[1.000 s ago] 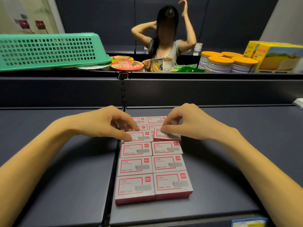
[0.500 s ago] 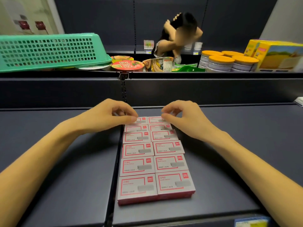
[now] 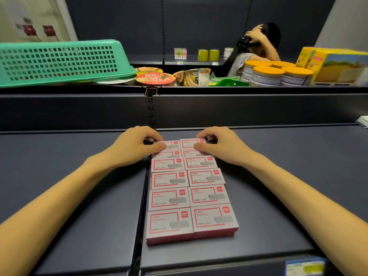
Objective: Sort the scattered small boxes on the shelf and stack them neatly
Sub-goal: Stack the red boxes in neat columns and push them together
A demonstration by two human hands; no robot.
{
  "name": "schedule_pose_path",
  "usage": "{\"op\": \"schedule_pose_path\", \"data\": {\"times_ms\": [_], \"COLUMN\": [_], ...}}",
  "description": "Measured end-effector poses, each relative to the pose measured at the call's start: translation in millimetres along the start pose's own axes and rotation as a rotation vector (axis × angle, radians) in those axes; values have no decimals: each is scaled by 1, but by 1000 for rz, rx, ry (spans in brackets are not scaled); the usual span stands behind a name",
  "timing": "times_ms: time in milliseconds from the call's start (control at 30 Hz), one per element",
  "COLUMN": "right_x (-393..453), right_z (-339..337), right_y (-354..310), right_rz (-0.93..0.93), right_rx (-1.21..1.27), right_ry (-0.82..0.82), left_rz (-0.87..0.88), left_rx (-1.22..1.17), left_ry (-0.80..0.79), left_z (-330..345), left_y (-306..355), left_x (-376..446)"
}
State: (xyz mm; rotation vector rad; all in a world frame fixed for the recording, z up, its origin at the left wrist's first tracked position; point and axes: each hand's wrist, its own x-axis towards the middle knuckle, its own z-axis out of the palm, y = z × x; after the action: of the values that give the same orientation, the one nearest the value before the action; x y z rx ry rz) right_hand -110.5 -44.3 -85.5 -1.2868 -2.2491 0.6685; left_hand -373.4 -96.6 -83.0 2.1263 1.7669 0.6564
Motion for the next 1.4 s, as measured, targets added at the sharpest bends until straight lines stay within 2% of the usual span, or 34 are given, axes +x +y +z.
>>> {"op": "schedule_pose_path", "data": {"times_ms": [167, 300, 367, 433, 500, 567, 700, 867, 1067, 1200, 1400], "right_x": [1, -1, -2, -4, -6, -6, -7, -6, -8, -10, -13], "right_z": [0, -4, -8, -14, -17, -20, -21, -20, -19, -18, -17], "right_y": [1, 1, 1, -1, -1, 1, 3, 2, 1, -1, -8], "right_rz": [26, 56, 61, 82, 111, 136, 171, 125, 54, 16, -8], "right_rx": [161, 308, 379, 432, 487, 522, 381, 261, 187, 103, 81], "right_ry": [61, 163, 177, 160, 136, 71, -101, -156, -152, -148, -229], "left_rz": [-5, 19, -1, -65, -113, -128, -140, -85, -70, -64, -4], "left_rx": [-86, -188, -273, -428, -560, -592, -433, -373, -341, -325, -295], "left_ry": [55, 183, 258, 261, 242, 197, -52, -61, -165, -176, -301], "left_z": [1, 0, -3, -7, -10, -12, -10, -14, -14, -13, -10], "left_y": [4, 6, 7, 10, 12, 11, 11, 13, 13, 17, 23], "left_x": [-1, -2, -2, -4, -4, -4, -6, -6, -8, -8, -12]}}
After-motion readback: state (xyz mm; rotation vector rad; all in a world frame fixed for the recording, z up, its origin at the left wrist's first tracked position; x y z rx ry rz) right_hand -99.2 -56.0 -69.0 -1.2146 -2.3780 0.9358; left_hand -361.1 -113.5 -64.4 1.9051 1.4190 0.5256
